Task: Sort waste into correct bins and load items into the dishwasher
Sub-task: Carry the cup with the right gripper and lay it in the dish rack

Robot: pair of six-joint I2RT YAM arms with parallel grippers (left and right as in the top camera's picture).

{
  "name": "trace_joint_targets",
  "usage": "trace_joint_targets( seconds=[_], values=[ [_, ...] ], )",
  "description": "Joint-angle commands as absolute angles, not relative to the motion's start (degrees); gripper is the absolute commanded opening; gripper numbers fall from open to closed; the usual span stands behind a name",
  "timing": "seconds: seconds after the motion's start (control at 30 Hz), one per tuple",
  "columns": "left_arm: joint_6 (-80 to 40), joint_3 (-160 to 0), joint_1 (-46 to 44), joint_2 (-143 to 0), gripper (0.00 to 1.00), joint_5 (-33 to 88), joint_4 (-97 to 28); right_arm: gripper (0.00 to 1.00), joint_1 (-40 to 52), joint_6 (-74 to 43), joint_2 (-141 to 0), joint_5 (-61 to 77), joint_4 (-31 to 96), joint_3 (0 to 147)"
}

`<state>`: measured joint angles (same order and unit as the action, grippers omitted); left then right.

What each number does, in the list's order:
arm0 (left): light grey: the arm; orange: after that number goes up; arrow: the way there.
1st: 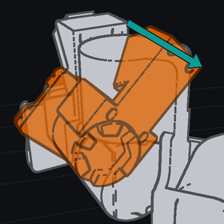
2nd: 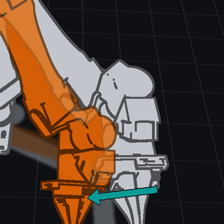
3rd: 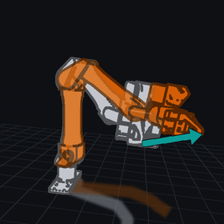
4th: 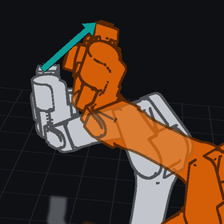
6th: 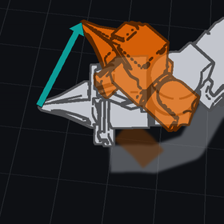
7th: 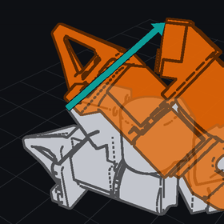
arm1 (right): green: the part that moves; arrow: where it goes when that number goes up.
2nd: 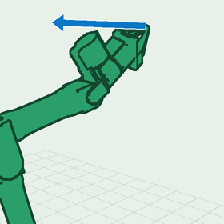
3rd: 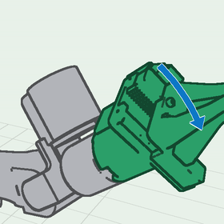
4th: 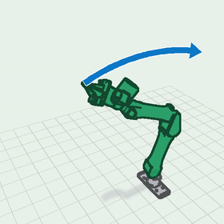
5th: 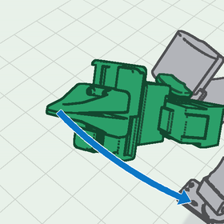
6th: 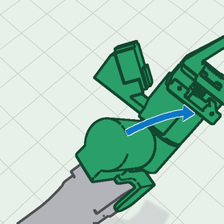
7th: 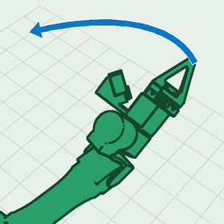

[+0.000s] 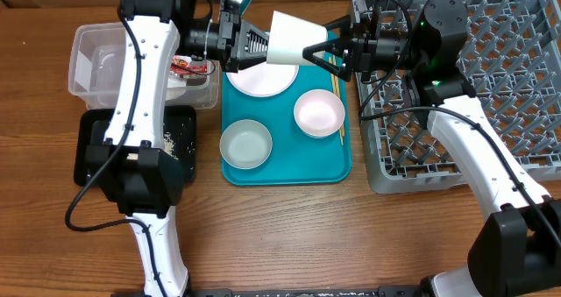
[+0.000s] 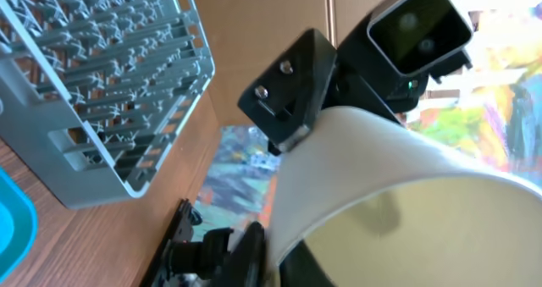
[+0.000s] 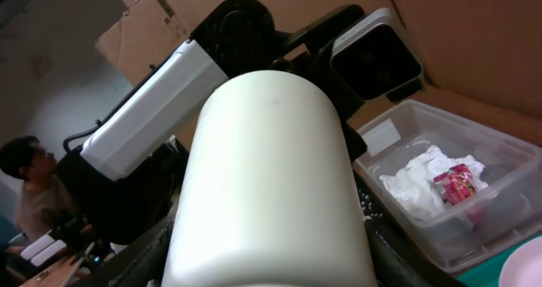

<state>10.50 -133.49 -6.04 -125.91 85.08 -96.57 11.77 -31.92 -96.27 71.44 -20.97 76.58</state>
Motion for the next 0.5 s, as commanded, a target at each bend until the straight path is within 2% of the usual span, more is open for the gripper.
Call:
trace_joint_targets(
  seconds=[0.0, 0.2, 0.3, 0.47],
  values=[
    [12.19, -133.25, -6.68, -125.49, 0.16, 86.67, -95.83, 0.62, 10.74, -32.08, -95.96, 70.59, -20.88, 77.21],
    [10.00, -133.25, -4.69, -125.49, 0.29, 86.61, -90.76, 0.62, 4.91, -36.42, -95.96, 70.57, -19.00, 77.21],
    [9.54, -133.25, -3.31, -125.49, 0.38, 86.39, -87.20, 0.66, 0.91, -37.78, -95.96, 70.59, -15.94, 77.21],
    [6.50, -133.25, -1.43, -125.49, 0.43, 79.31, -81.89, 0.68, -5.65, -37.60, -95.70, 69.69, -3.73, 77.30]
  ],
)
